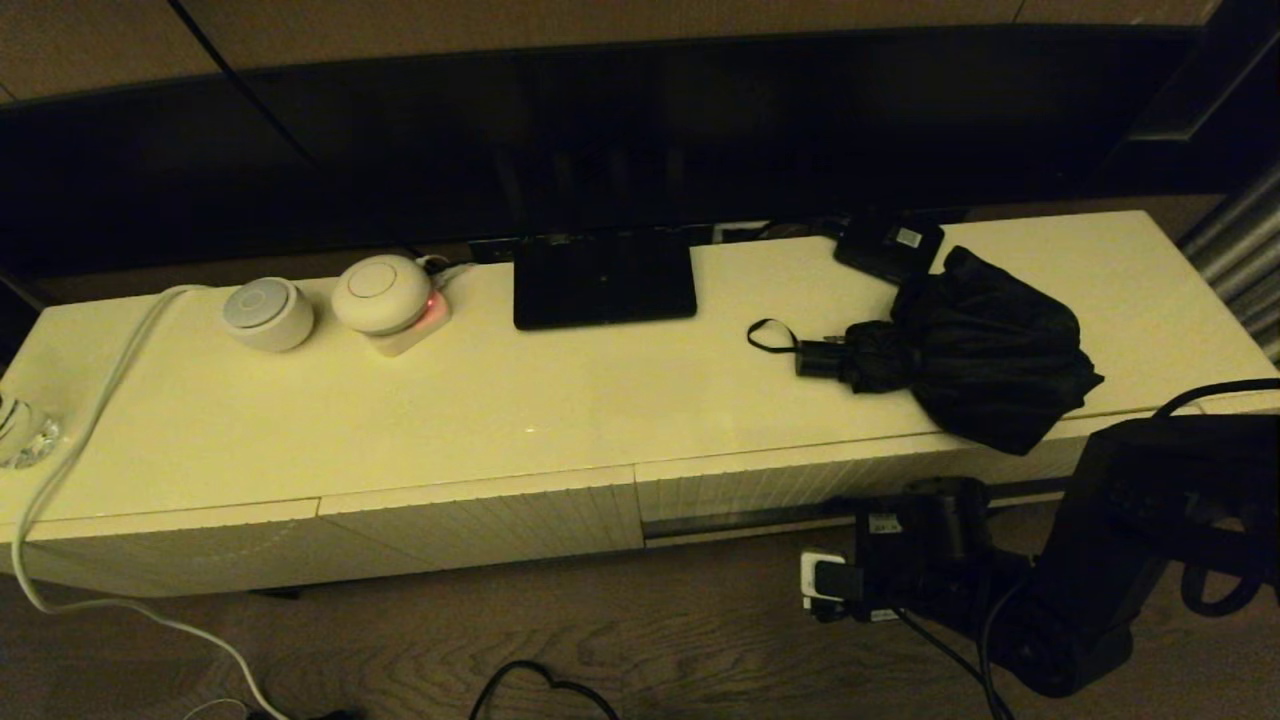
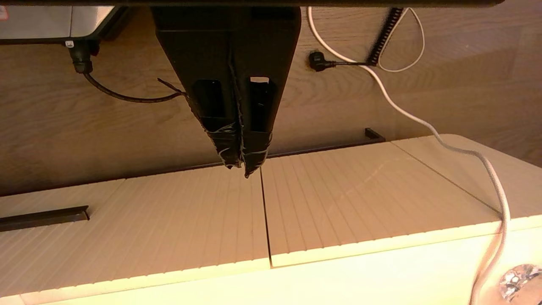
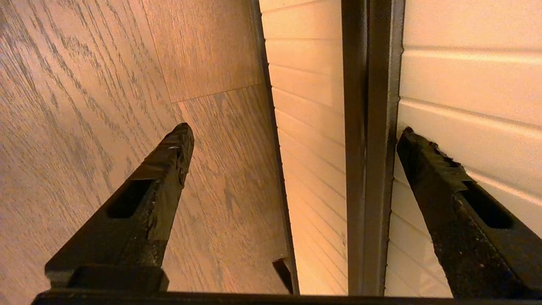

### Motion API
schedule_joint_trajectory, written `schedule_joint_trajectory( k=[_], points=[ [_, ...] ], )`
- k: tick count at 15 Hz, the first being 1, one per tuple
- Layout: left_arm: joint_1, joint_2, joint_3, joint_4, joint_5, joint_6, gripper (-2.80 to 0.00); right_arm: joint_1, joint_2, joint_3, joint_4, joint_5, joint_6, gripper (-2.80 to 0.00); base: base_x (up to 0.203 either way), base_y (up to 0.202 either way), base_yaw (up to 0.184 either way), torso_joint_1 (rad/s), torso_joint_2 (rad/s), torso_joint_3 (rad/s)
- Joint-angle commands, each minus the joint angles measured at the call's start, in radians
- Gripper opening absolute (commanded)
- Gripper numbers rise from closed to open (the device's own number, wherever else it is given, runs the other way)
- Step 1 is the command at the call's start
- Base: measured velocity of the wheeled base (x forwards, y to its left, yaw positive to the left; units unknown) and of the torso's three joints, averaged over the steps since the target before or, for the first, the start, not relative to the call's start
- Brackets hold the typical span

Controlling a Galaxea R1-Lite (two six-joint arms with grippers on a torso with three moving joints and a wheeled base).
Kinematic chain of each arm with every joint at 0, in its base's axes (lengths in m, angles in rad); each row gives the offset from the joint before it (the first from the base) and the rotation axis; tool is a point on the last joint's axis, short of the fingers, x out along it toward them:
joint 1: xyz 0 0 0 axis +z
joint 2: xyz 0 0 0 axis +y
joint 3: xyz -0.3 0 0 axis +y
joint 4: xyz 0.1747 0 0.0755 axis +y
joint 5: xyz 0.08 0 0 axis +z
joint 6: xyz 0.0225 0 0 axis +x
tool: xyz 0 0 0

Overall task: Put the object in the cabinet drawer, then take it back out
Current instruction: Open the drawer

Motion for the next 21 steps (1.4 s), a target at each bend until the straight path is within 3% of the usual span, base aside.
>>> schedule_joint_trajectory(
  k=[1,14,21],
  points=[
    [0.000,0.000,0.003,0.000,0.000,0.000,-2.80,-0.001,0.011,0.025,-0.007,-0.002,-0.006,0.00,0.000,0.000,0.000,0.000,0.00,0.000],
    [0.000,0.000,0.003,0.000,0.000,0.000,-2.80,0.022,-0.018,0.188,-0.012,0.002,-0.003,0.00,0.000,0.000,0.000,0.000,0.00,0.000],
    [0.000,0.000,0.003,0.000,0.000,0.000,-2.80,0.068,-0.011,0.362,-0.129,0.004,0.014,0.00,0.000,0.000,0.000,0.000,0.00,0.000]
  ],
)
